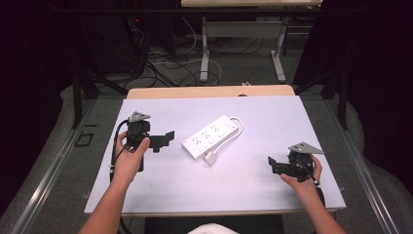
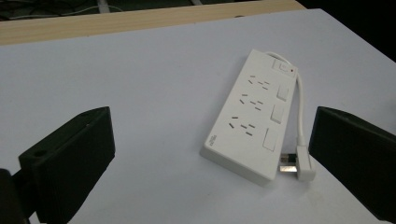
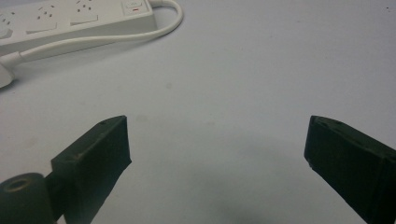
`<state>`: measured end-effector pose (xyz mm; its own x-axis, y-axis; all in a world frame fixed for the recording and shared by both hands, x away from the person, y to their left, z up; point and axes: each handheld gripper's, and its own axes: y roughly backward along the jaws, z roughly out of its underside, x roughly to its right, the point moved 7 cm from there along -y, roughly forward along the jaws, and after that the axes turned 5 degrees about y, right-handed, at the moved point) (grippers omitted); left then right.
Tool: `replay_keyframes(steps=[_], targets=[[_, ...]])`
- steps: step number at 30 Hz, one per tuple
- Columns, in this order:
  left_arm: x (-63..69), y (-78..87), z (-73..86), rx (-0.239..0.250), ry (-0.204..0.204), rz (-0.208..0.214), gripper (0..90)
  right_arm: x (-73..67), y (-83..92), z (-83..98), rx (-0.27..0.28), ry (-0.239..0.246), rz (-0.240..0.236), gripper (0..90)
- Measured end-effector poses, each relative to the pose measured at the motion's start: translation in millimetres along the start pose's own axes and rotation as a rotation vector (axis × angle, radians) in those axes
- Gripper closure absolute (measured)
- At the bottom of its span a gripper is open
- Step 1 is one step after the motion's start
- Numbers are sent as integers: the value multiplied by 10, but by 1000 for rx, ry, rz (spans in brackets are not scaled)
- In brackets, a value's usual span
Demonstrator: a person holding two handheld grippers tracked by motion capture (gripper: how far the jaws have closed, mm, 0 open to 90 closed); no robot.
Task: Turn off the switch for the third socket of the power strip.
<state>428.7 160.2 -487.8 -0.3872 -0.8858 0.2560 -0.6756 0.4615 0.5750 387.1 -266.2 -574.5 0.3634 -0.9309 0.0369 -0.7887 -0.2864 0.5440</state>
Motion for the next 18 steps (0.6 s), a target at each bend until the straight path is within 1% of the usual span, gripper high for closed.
replay_keyframes(steps=[1, 2, 5, 6, 7, 8, 9, 10, 11, 13, 18], targets=[[-35, 19, 6, 2, -7, -8, 5, 1, 0, 0, 0, 0, 0, 63], [-56, 32, 12, 12, 7, -12, 5, 4, 4, 2, -3, 4, -5, 63], [-134, 84, 38, 13, 16, -25, 5, 4, 3, 3, -3, 4, -5, 62], [-163, 103, 48, 10, 10, -27, 5, 1, -1, 1, 0, -1, 1, 63], [-187, 113, 57, 16, 12, -34, 5, -4, 3, 3, -6, -3, -5, 63], [-208, 130, 70, 9, 18, -34, 5, -5, 2, 3, -6, -2, -6, 62], [-227, 132, 79, 22, 29, -40, 5, -3, 4, 6, -11, 2, -2, 63], [-259, 148, 92, 17, 24, -42, 5, -4, 0, 4, -6, 2, 2, 63], [-288, 153, 105, 21, 28, -47, 5, -4, 2, 3, -8, 5, -4, 63], [-346, 168, 142, 15, 38, -56, 5, -12, 2, 2, -8, 1, -5, 63], [-487, 189, 219, 25, 68, -75, 5, -6, 1, 5, -9, 3, -3, 63]])
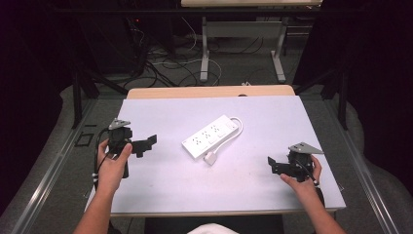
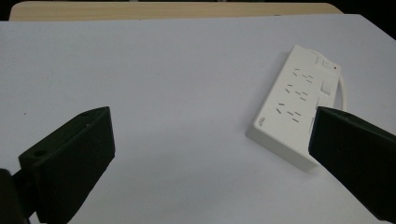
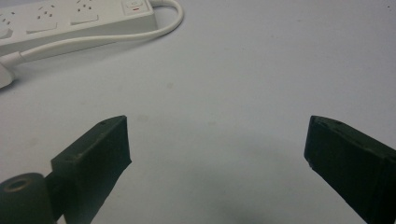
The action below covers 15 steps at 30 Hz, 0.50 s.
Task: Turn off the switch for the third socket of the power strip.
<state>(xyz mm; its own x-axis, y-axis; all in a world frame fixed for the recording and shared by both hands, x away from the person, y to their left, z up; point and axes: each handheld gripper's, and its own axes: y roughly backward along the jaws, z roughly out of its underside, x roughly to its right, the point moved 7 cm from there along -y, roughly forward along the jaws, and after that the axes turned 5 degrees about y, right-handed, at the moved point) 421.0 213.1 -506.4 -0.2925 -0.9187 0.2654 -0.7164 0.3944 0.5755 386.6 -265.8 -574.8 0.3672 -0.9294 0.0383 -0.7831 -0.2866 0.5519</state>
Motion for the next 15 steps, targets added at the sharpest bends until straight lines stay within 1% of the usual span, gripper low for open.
replay_keyframes(steps=[2, 4, 5, 7, 10, 12, 14, 15], targets=[[-58, 12, 27, -4, 9, -9, 5, 1, -1, 0, 1, 0, 1, 63], [-118, 17, 52, 2, 13, -22, 5, -3, 0, 1, -1, -7, 1, 63], [-150, 26, 70, -8, 11, -27, 5, -3, 0, 1, -1, -7, 2, 63], [-199, 24, 99, 1, 24, -35, 5, 0, -1, 0, 0, -4, 2, 63], [-278, 31, 149, -1, 34, -49, 5, -2, -7, -1, 3, -4, 0, 63], [-318, 30, 185, -4, 47, -52, 5, -2, -7, 0, 3, -4, 0, 63], [-363, 27, 217, -2, 48, -58, 5, -3, -7, -1, 3, -4, 0, 63], [-380, 36, 237, -15, 53, -58, 5, -4, -7, -1, 2, -4, 0, 63]])
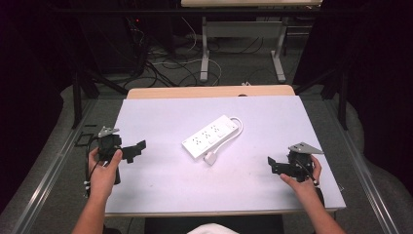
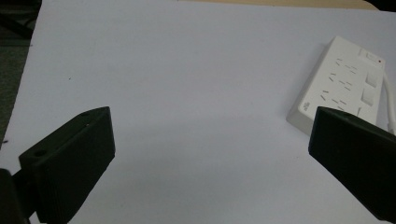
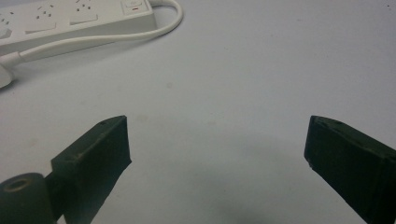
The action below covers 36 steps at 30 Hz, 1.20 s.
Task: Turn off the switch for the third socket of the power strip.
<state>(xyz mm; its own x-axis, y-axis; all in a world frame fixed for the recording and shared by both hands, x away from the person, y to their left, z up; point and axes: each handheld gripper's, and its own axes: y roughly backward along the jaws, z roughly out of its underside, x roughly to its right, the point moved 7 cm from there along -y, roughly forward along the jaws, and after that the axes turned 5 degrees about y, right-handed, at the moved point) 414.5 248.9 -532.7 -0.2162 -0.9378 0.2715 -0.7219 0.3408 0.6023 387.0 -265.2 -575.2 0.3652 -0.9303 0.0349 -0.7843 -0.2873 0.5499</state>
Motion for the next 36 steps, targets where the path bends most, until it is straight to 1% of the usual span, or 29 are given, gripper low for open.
replay_keyframes(steps=[5, 7, 8, 9, 12, 13, 16, 17, 19, 21, 23, 24, 25, 29, 30, 31, 32, 34, 36], targets=[[-97, -4, 58, 17, 17, -13, 5, 0, 1, 0, 0, 0, 1, 63], [-139, 2, 90, 10, 21, -18, 5, 5, 7, 1, -2, 1, 3, 63], [-156, -6, 101, 19, 25, -19, 5, 1, 7, 2, -3, -4, 3, 63], [-176, -2, 120, 9, 28, -21, 6, 2, 8, 2, -3, -3, 3, 63], [-225, -12, 161, 16, 39, -25, 6, 6, 6, 1, -2, 3, 4, 63], [-241, -9, 173, 11, 39, -23, 7, 6, 6, 1, -1, 4, 4, 63], [-267, -22, 208, 27, 55, -20, 8, 5, 7, 0, -1, 4, 5, 63], [-277, -20, 222, 21, 56, -19, 8, 6, 7, 0, -1, 3, 5, 63], [-289, -25, 244, 27, 60, -18, 8, 7, 8, 0, -1, 4, 5, 63], [-299, -34, 263, 35, 59, -18, 8, 8, 8, 1, -1, 5, 5, 63], [-311, -33, 283, 29, 56, -19, 8, 5, 6, -2, 2, 4, 3, 63], [-319, -40, 287, 37, 55, -21, 8, 0, 8, -2, 1, 0, 1, 63], [-319, -46, 298, 39, 61, -19, 8, 1, 9, -2, 1, 2, 1, 63], [-329, -84, 346, 33, 59, -19, 8, 5, 10, -2, 2, -1, 2, 63], [-333, -91, 359, 25, 55, -18, 8, 7, 13, 1, -3, -2, 5, 63], [-337, -107, 367, 31, 54, -21, 8, 7, 11, 1, -3, -3, 5, 63], [-340, -111, 377, 22, 50, -22, 8, 7, 10, 1, -3, -3, 5, 63], [-349, -135, 395, 25, 40, -33, 8, 7, 8, 0, -3, 0, 6, 63], [-347, -151, 411, 23, 33, -34, 8, 7, 7, 0, -2, 1, 6, 63]])
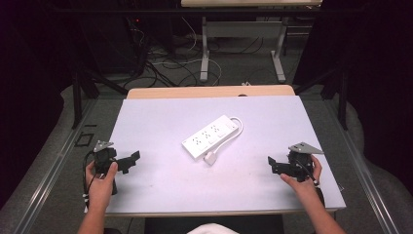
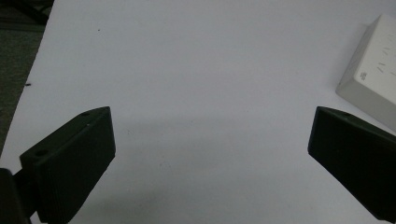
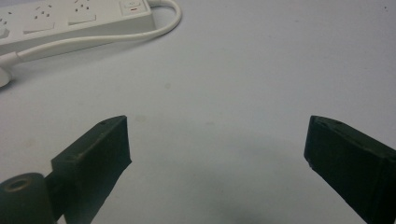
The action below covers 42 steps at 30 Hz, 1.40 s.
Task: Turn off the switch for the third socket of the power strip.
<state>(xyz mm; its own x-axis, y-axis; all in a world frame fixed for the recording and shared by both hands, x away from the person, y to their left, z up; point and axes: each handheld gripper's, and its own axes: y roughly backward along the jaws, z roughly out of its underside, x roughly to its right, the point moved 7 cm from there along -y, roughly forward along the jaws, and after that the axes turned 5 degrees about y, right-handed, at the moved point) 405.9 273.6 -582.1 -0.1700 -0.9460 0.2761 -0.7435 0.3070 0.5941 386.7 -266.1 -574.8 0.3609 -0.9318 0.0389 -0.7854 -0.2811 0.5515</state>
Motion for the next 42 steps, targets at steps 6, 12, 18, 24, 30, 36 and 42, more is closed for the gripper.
replay_keyframes(steps=[6, 12, 18, 24, 30, 36, 42], targets=[[-10, -29, 48, -15, -19, -3, 8, 1, -8, 1, 2, -2, -2, 63], [-23, -53, 83, -17, -10, -5, 8, 3, -8, 1, 2, -2, -2, 63], [-22, -72, 98, -22, -10, -4, 8, 2, -16, 1, 2, 4, -1, 63], [-40, -84, 108, -24, -3, -5, 8, 1, -18, 2, 0, 6, -4, 64], [-46, -77, 107, -26, -3, -6, 9, 2, -23, 3, -1, 9, -3, 64], [-58, -69, 108, -31, -2, -4, 9, 8, -22, 2, 0, 9, -2, 64], [-69, -72, 98, -16, 8, -9, 9, 10, -16, 4, -1, -7, -5, 64]])
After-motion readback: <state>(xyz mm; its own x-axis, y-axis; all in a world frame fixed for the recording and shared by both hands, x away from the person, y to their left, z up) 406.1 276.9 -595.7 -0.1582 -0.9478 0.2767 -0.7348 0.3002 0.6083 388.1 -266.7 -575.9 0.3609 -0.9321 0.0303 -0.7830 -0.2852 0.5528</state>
